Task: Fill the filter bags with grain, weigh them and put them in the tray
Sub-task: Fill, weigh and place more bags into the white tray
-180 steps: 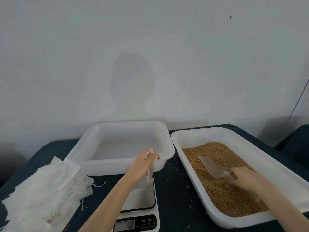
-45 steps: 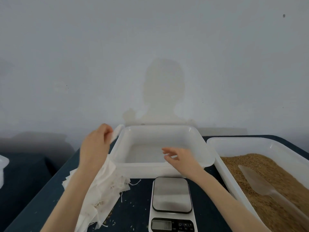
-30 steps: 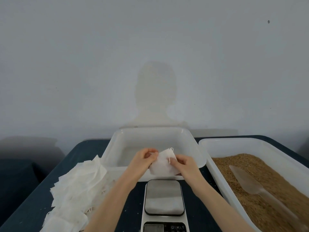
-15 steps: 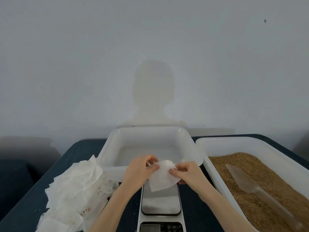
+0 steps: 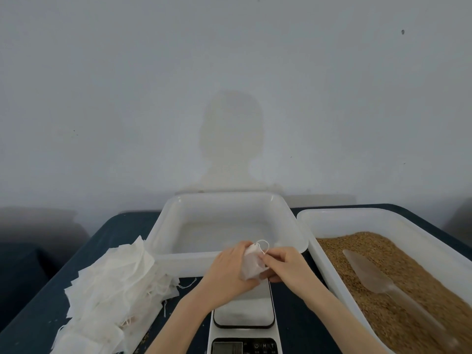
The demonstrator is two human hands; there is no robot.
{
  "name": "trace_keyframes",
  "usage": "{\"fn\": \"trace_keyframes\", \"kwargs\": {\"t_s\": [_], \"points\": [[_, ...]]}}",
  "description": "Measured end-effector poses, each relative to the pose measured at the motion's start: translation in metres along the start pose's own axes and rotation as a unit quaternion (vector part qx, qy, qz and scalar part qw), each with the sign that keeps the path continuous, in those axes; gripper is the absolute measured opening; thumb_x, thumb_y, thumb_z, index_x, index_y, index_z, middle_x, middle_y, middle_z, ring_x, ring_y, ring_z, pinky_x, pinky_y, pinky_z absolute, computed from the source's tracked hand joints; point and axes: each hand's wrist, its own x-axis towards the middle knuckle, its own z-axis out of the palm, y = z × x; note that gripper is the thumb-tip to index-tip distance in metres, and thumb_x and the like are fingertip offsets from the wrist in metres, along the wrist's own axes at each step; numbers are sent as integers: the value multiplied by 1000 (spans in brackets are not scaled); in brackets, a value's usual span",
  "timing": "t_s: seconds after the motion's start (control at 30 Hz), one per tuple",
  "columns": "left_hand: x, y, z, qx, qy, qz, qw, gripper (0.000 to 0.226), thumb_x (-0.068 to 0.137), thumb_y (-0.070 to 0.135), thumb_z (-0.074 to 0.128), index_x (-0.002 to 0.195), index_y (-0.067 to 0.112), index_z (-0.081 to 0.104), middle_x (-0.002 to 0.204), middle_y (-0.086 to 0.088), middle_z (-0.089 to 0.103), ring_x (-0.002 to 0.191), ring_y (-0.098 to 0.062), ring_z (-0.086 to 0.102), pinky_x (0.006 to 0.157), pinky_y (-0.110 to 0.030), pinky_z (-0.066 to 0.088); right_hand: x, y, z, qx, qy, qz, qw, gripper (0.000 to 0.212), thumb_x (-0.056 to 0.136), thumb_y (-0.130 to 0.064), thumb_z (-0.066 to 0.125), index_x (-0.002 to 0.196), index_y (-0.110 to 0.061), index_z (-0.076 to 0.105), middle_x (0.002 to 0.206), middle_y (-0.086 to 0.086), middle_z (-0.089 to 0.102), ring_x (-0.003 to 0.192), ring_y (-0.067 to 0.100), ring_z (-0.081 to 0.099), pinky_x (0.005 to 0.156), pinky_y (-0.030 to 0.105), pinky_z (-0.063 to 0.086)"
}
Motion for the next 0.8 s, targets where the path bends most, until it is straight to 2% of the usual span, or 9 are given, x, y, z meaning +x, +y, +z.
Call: {"fn": "trace_keyframes", "kwargs": {"t_s": [0.07,0.17,0.23,0.3,0.43,0.5,0.63,0.73,0.8], "points": [[-1,-4,0,8,13,-10,1000,66,74,39,69,130,29,36,112,13,50,103,-11,50,79,-20,35,1,2,-1,-51,49,-25,997,14,92,-19,63,90,-32,65,82,-11,70,67,3,67,63,16,52],[3,-6,2,47,41,-12,998,67,74,42,68,130,27,36,117,11,50,106,-13,52,85,-23,36,-2,5,3,-166,145,-89,971,16,86,-30,68,78,-39,58,81,-19,65,69,0,60,64,16,47],[7,-7,4,54,58,-17,997,66,75,43,68,131,25,37,120,11,51,108,-13,53,86,-23,37,-3,6,8,-211,158,-109,959,11,86,-42,65,78,-41,59,84,-22,63,70,0,56,62,14,44],[10,-7,8,58,74,-20,995,65,76,46,67,130,26,38,121,13,52,109,-12,54,84,-22,34,0,6,11,-232,147,-90,957,9,86,-49,62,81,-43,60,88,-22,61,69,-1,53,61,13,38],[12,-9,12,54,92,-22,994,66,73,51,67,128,27,39,121,14,52,110,-10,53,86,-22,35,7,8,15,-237,144,-52,959,13,84,-54,63,80,-43,58,91,-19,57,74,-2,52,60,15,36],[13,-10,12,50,103,-24,993,68,72,52,68,129,27,38,121,15,51,110,-9,53,87,-22,33,11,10,16,-218,139,-43,965,14,83,-51,66,77,-42,57,92,-18,56,74,-1,52,61,14,36],[12,-11,12,50,98,-19,994,70,72,56,63,129,25,38,120,14,51,109,-9,53,85,-23,32,15,14,17,-89,86,-33,992,12,82,-32,73,75,-35,64,87,-14,56,68,2,45,62,10,35],[10,-14,9,49,85,-19,995,61,72,56,66,118,22,42,101,15,49,97,-10,55,78,-24,35,11,18,14,20,91,-45,995,8,86,-21,70,78,-23,68,76,-16,57,66,4,41,63,10,39],[8,-15,6,27,71,-28,997,53,74,54,69,105,22,41,90,15,48,85,-11,53,71,-25,34,9,20,11,42,83,-78,993,12,87,-13,67,77,-20,68,70,-20,59,62,3,41,63,12,39]]}}
